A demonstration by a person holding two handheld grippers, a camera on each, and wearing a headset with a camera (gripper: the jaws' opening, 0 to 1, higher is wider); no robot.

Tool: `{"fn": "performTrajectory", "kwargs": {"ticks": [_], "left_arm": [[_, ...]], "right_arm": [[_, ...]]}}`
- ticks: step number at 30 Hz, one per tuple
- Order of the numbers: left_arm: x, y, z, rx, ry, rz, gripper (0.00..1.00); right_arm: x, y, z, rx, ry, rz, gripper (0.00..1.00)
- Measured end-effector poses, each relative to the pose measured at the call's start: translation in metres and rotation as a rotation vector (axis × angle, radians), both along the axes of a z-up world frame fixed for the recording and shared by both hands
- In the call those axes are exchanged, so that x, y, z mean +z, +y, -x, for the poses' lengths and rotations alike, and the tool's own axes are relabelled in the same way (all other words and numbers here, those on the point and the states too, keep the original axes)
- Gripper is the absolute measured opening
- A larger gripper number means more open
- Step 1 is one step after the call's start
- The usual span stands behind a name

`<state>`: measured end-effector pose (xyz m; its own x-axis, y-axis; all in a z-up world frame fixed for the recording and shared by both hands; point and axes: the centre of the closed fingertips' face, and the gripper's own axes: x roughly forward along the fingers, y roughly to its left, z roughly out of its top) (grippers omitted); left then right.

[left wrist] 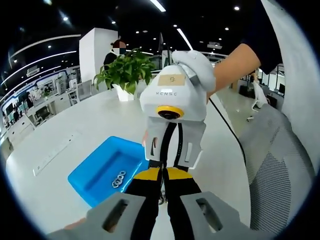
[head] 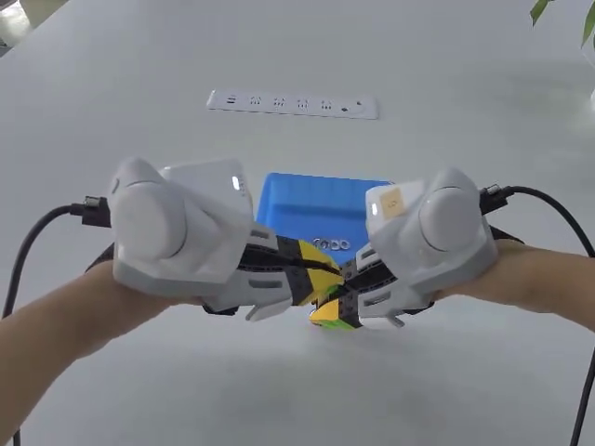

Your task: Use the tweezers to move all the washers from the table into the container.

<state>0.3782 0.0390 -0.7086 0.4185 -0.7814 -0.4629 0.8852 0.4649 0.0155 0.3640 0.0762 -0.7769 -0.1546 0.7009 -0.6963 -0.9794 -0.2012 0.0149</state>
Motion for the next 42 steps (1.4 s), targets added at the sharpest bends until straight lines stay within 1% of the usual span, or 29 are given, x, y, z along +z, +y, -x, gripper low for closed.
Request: {"fn": "performTrajectory", "kwargs": {"ticks": [4, 8, 13, 19, 23, 28, 32, 37, 40, 42], "left_arm": [[0.000, 0.000, 0.000, -0.002, 0.000, -0.001, 0.06], [0.001, 0.001, -0.001, 0.002, 0.010, 0.007, 0.07], [0.001, 0.001, -0.001, 0.004, 0.025, 0.012, 0.10], [0.003, 0.002, -0.001, 0.006, 0.027, 0.016, 0.13], [0.006, 0.004, 0.003, -0.003, 0.031, 0.023, 0.13], [0.003, 0.006, 0.008, -0.007, 0.034, 0.006, 0.13], [0.004, 0.011, 0.011, -0.001, 0.033, 0.001, 0.14], [0.005, 0.019, 0.011, 0.016, 0.030, -0.008, 0.14], [0.008, 0.023, 0.012, 0.022, 0.029, -0.003, 0.14], [0.012, 0.027, 0.011, 0.036, 0.023, 0.006, 0.14]], "right_arm": [[0.000, 0.000, 0.000, -0.003, 0.001, -0.004, 0.10], [0.000, 0.000, -0.001, -0.003, 0.001, -0.003, 0.10], [0.000, -0.001, -0.001, -0.012, 0.009, -0.007, 0.10], [0.000, -0.002, 0.000, -0.011, 0.007, -0.003, 0.10], [0.002, -0.002, 0.000, -0.013, 0.013, -0.005, 0.10], [0.004, -0.001, -0.001, -0.020, 0.008, -0.005, 0.09], [0.007, -0.001, -0.002, -0.024, 0.003, -0.006, 0.09], [0.009, 0.000, -0.001, -0.021, 0.001, -0.001, 0.09], [0.010, 0.000, -0.002, -0.020, -0.003, 0.003, 0.09], [0.014, -0.001, -0.003, -0.021, -0.006, 0.001, 0.09]]}}
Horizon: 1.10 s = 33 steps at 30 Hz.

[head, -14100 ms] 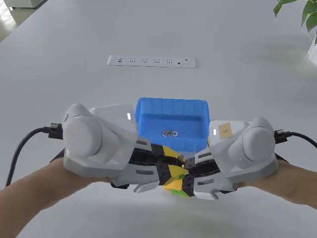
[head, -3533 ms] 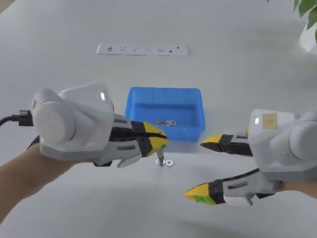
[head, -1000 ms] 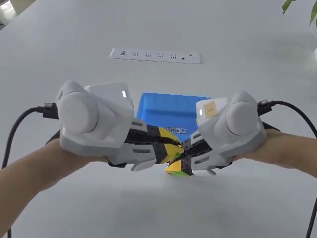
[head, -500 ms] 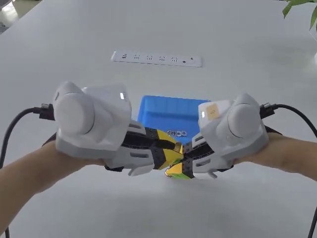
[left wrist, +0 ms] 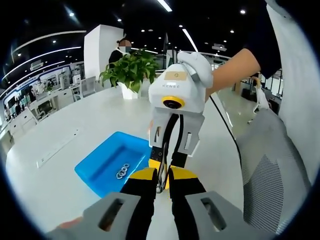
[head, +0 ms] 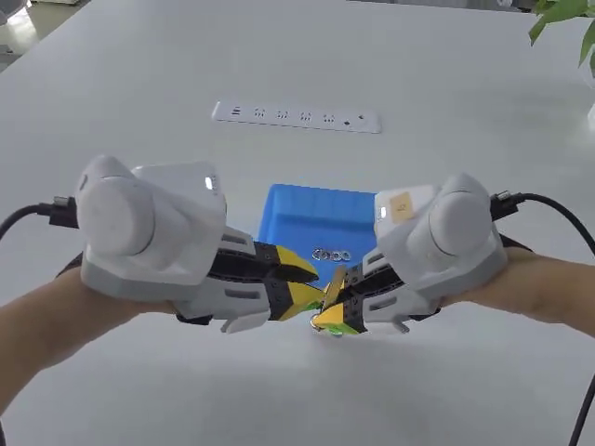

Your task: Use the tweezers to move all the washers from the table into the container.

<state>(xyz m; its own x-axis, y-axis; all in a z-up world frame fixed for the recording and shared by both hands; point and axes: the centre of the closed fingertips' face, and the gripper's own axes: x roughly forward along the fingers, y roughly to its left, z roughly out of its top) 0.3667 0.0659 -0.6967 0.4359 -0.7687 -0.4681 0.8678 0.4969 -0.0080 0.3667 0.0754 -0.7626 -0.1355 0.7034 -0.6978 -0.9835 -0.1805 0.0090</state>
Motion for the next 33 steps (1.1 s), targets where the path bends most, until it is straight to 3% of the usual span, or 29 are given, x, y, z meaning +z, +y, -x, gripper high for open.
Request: {"fn": "performTrajectory", "kwargs": {"ticks": [10, 20, 33], "left_arm": [[0.006, 0.024, 0.001, 0.070, -0.008, 0.001, 0.14], [0.015, 0.037, 0.007, 0.119, -0.026, 0.018, 0.14], [0.021, 0.052, 0.014, 0.163, -0.037, 0.036, 0.13]], "right_arm": [[0.021, -0.005, -0.009, -0.001, -0.029, 0.003, 0.09], [0.047, -0.009, -0.006, 0.005, -0.018, 0.001, 0.09], [0.081, -0.006, -0.015, 0.012, -0.071, -0.010, 0.09]]}}
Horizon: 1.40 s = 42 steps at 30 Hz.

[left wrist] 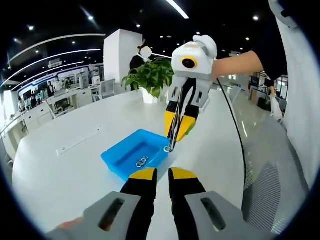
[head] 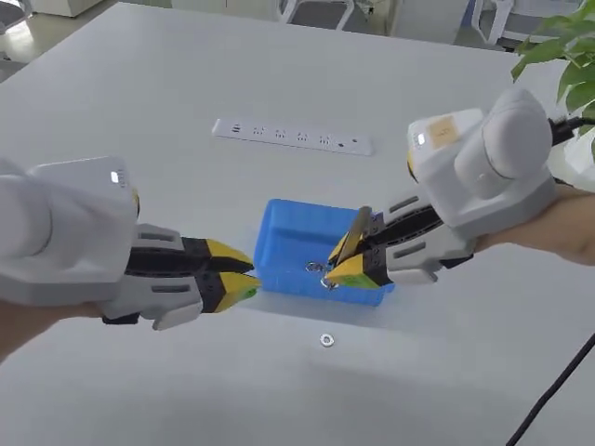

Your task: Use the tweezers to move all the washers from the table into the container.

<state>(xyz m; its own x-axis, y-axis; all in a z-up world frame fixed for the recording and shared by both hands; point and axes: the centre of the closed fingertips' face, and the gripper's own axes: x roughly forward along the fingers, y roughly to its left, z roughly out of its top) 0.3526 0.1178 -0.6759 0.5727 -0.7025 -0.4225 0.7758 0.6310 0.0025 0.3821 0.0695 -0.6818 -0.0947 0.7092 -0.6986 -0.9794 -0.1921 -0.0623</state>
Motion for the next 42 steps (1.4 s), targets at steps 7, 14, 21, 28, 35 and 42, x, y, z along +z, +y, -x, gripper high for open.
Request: {"fn": "performTrajectory", "kwargs": {"ticks": [7, 14, 21, 28, 35, 42], "left_arm": [[0.000, 0.006, 0.000, 0.018, 0.000, 0.010, 0.13], [-0.004, 0.008, 0.000, 0.017, 0.012, 0.007, 0.13], [-0.012, 0.014, -0.002, 0.031, 0.032, 0.003, 0.13], [-0.019, 0.021, -0.002, 0.053, 0.052, 0.002, 0.13], [-0.030, 0.023, 0.001, 0.067, 0.080, 0.002, 0.13], [-0.035, 0.018, 0.006, 0.059, 0.096, -0.005, 0.13]], "right_arm": [[0.012, -0.001, -0.025, -0.053, -0.030, -0.021, 0.09], [0.003, 0.000, -0.050, -0.090, -0.037, -0.008, 0.09], [-0.026, -0.002, -0.073, -0.126, -0.029, 0.038, 0.09], [-0.060, -0.003, -0.085, -0.146, -0.015, 0.083, 0.09], [-0.079, 0.003, -0.086, -0.166, 0.005, 0.076, 0.09], [-0.089, 0.007, -0.081, -0.168, 0.019, 0.074, 0.09]]}}
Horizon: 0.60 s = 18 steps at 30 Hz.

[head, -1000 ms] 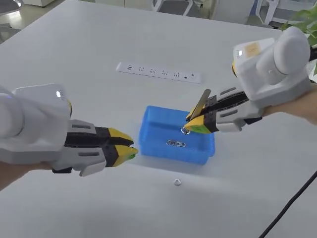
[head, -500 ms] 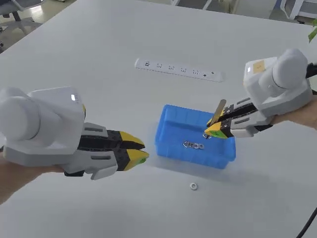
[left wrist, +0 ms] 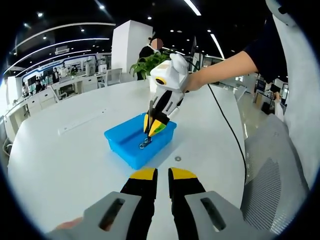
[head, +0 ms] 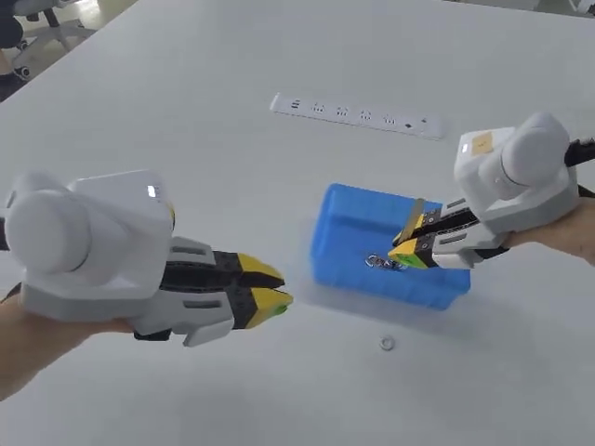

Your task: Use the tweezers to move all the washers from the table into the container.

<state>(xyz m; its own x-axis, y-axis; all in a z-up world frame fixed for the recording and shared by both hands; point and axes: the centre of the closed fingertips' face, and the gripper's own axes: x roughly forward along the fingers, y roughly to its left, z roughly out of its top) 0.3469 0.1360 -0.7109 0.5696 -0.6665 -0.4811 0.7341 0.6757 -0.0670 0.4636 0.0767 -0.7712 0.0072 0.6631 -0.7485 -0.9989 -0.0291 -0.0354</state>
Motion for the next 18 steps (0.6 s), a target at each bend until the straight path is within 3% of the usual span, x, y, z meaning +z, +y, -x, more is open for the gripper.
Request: {"fn": "performTrajectory", "kwargs": {"ticks": [18], "left_arm": [[0.0034, -0.0049, -0.0022, 0.000, -0.003, 0.008, 0.13]], "right_arm": [[0.0099, -0.0026, -0.0039, -0.023, 0.002, -0.023, 0.10]]}}
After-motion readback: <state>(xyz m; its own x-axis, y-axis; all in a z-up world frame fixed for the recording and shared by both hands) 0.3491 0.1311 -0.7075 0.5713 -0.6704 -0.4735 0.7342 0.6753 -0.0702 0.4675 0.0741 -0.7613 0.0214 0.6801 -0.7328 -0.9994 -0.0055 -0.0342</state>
